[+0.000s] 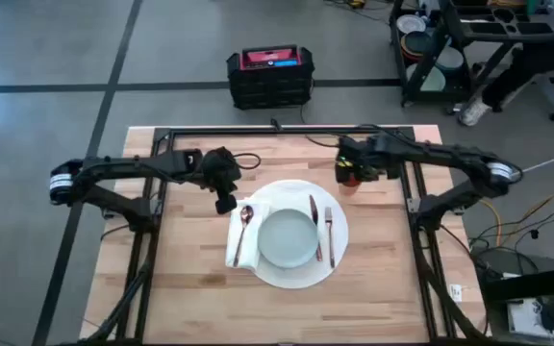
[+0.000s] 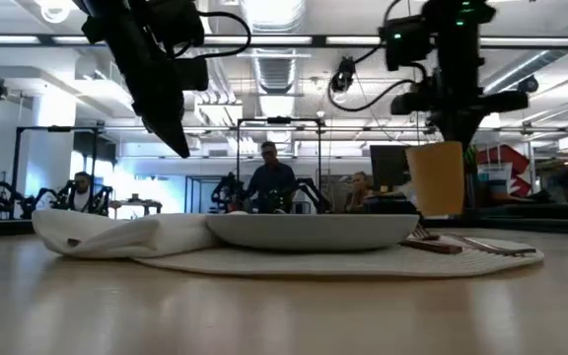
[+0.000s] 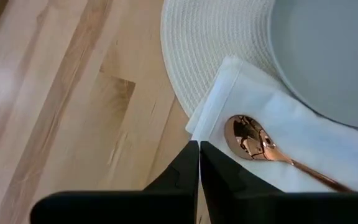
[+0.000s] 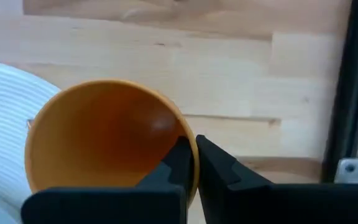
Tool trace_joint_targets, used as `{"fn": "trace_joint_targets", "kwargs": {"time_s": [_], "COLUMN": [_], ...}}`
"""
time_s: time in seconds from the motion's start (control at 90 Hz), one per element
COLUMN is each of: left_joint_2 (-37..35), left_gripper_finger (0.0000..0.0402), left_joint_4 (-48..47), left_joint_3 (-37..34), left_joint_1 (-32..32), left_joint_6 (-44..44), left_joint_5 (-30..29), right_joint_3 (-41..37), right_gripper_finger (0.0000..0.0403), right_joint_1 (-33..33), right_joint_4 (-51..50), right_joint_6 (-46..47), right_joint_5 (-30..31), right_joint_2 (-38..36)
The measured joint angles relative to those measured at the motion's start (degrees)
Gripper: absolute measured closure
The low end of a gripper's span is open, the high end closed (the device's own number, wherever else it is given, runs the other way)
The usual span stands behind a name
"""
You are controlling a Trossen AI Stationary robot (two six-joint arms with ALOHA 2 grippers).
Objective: Set table place
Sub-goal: Move the orange cup to the top right of the table
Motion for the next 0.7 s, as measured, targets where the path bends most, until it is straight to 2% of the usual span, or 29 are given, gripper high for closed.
{"fn": "trace_joint_targets", "kwargs": {"time_s": [0.156, 0.467, 0.7], "left_joint_2": [0.0, 0.0, 0.0], "left_gripper_finger": [0.0402, 0.0402, 0.0402], "left_joint_4": [0.0, 0.1, 0.0], "left_joint_3": [0.0, 0.0, 0.0], "left_joint_1": [0.0, 0.0, 0.0], "left_joint_6": [-1.3, -5.0, -5.6], "left_joint_5": [0.0, 0.0, 0.0], "right_joint_3": [-4.3, -2.2, -1.8], "right_gripper_finger": [0.0403, 0.0403, 0.0403], "right_joint_1": [0.4, 0.9, 0.9], "right_joint_4": [3.9, 4.7, 4.6], "right_joint_6": [2.2, -1.9, -3.8], "right_joint_5": [-1.7, -0.3, -0.5], "right_joint_2": [-2.2, 2.8, 4.0]}}
